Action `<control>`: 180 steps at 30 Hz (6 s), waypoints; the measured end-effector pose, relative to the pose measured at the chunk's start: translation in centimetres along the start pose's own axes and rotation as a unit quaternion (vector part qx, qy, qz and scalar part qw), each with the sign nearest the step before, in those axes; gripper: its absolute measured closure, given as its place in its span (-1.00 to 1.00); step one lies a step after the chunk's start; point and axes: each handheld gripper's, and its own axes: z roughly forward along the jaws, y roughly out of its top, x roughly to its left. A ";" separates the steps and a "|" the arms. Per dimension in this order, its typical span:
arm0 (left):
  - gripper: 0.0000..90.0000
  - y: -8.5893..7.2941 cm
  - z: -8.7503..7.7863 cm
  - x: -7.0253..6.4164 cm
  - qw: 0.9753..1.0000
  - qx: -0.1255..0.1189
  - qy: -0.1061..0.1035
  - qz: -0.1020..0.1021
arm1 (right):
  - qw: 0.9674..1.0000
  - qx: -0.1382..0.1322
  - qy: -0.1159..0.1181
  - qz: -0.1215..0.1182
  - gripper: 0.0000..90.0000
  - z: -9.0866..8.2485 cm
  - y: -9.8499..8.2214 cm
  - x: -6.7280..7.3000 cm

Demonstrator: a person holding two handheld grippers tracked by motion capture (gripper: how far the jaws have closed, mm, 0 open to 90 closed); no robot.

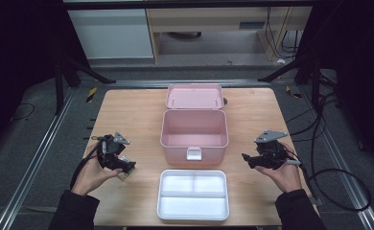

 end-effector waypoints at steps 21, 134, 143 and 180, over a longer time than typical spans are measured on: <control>-0.43 -1.5 3.5 1.7 0.996 0.082 -0.013 -0.028 | 1.000 0.026 0.009 -0.004 -0.41 0.6 -1.1 -0.2; -0.02 20.4 3.2 -6.5 0.989 -0.018 -0.087 0.118 | 0.999 0.046 0.009 -0.012 -0.46 1.9 -1.9 -0.5; -0.05 20.6 4.5 -7.4 0.988 0.004 -0.090 0.125 | 0.999 0.048 0.012 -0.013 -0.47 2.0 -1.9 -0.5; -0.01 8.0 -6.2 -6.0 0.979 -0.134 -0.066 0.138 | 0.998 0.027 0.035 -0.052 -0.39 0.4 0.0 1.2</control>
